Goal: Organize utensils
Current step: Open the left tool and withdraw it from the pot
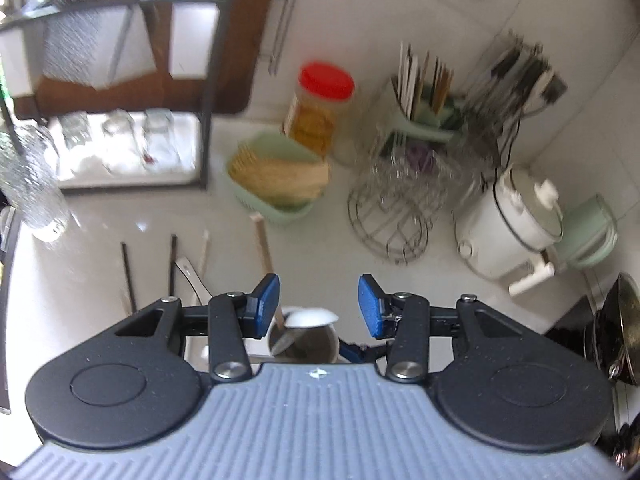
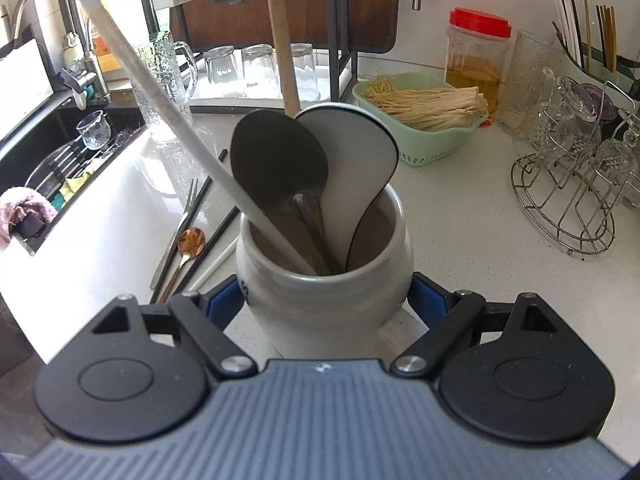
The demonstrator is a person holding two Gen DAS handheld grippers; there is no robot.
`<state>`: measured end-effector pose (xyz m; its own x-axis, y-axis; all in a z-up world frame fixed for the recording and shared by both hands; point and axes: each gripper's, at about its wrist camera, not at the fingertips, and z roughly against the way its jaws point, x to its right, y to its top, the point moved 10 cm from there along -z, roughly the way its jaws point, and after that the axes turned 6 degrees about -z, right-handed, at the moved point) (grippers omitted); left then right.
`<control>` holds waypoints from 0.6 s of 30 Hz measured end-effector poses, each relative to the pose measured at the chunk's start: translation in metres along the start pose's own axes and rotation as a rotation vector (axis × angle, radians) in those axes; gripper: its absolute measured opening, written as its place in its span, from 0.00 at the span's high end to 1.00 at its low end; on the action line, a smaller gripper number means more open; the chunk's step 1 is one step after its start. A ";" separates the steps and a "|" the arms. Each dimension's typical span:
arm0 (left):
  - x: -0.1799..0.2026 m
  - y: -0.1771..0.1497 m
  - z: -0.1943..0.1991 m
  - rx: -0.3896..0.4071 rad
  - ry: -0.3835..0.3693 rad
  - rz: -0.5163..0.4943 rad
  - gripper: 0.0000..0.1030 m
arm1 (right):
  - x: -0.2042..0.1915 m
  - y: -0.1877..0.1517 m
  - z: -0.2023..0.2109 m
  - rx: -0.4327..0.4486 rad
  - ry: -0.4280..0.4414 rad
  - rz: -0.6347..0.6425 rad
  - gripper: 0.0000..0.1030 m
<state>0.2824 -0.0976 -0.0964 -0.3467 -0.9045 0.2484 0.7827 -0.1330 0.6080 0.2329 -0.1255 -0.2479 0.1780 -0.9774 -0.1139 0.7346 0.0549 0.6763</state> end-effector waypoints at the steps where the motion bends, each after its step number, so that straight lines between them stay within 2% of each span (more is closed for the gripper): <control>1: -0.003 0.002 0.007 0.020 0.006 0.007 0.52 | 0.000 0.000 0.000 0.000 0.000 0.000 0.13; 11: -0.028 0.008 0.072 0.186 0.069 0.059 0.52 | 0.003 0.003 -0.002 -0.011 -0.012 -0.005 0.13; 18: -0.055 0.001 0.089 0.232 0.094 0.133 0.52 | 0.007 0.004 -0.002 -0.021 -0.026 -0.017 0.13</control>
<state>0.2563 -0.0123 -0.0426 -0.1905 -0.9429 0.2732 0.6750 0.0763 0.7339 0.2381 -0.1322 -0.2477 0.1484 -0.9832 -0.1066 0.7509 0.0419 0.6591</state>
